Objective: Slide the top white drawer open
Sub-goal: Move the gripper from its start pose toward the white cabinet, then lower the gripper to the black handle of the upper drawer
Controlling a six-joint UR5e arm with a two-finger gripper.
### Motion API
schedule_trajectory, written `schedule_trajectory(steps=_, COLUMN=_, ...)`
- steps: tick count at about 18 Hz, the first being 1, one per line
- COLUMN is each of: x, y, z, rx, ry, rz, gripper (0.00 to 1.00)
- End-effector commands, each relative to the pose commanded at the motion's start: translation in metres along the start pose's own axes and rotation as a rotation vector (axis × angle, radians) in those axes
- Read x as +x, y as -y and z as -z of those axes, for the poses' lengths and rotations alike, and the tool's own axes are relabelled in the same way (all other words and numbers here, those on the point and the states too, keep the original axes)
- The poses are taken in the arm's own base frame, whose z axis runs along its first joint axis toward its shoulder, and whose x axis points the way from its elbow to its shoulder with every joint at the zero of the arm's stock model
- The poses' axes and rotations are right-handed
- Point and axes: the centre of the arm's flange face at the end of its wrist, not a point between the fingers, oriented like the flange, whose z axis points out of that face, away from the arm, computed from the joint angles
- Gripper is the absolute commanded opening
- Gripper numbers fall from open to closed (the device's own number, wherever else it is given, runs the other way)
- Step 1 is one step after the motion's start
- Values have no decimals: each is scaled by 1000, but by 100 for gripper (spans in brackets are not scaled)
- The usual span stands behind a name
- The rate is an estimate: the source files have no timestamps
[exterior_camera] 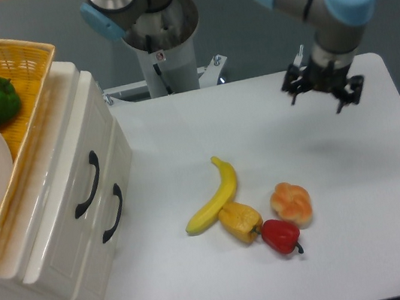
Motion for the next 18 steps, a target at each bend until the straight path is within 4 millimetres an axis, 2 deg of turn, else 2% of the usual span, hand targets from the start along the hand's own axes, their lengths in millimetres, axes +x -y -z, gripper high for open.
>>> schedule_trajectory(steps=4, x=43, y=46, z=-3, rx=0, ry=-20, rz=23, gripper=100)
schedule_trajectory(steps=5, x=57, y=65, z=1, rx=11, ry=-39, rz=32, gripper=100)
schedule_trajectory(steps=7, x=74, y=89, z=8, rx=28, ry=-88, rz=37, gripper=100)
schedule_trajectory(steps=11, x=96, y=107, z=17, rx=118, ry=-236, rz=57, gripper=100)
schedule_trajectory(steps=15, x=112, y=113, z=23, rx=174, ry=-342, rz=84, gripper=100)
schedule_trajectory(steps=18, x=136, y=127, z=22, rx=161, ry=-372, rz=93, gripper=100)
